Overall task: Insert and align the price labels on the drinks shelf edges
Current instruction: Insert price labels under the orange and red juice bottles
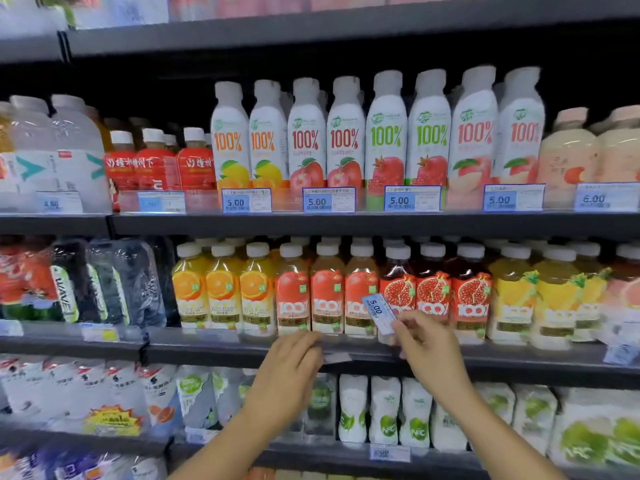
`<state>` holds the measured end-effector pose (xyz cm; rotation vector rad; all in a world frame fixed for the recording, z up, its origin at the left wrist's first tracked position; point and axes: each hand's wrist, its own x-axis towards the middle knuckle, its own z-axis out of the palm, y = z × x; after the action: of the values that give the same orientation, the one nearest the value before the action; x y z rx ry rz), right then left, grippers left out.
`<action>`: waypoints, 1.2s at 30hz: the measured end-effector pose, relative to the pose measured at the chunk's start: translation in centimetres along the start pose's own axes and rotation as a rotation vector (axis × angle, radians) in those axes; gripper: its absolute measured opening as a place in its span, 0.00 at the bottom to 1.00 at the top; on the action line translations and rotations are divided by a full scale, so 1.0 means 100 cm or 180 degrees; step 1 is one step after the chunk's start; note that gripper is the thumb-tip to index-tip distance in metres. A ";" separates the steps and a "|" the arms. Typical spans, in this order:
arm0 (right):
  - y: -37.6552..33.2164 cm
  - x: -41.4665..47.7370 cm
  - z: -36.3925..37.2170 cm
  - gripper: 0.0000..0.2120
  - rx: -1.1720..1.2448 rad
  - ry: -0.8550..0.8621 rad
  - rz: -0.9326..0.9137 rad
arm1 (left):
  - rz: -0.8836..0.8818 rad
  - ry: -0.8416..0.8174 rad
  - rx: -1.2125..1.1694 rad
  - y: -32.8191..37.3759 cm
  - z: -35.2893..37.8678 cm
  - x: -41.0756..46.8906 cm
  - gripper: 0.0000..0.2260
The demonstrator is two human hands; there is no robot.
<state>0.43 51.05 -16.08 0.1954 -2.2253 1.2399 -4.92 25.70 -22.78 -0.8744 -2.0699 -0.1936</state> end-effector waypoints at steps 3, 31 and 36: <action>-0.010 -0.006 0.019 0.07 0.0289 0.0035 0.0220 | -0.0028 -0.0362 0.0033 -0.004 0.002 -0.012 0.10; -0.009 0.004 0.059 0.14 -0.1108 -0.0397 -0.1419 | -0.0440 -0.0029 -0.0104 0.021 0.005 -0.008 0.03; -0.008 0.003 0.067 0.14 -0.1617 -0.0525 -0.1541 | -0.0463 0.0019 -0.0089 0.022 0.007 -0.008 0.05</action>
<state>-2.34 45.17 -18.03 0.6053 -2.3568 0.4002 -3.64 27.24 -24.26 -0.7390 -2.1311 -0.3036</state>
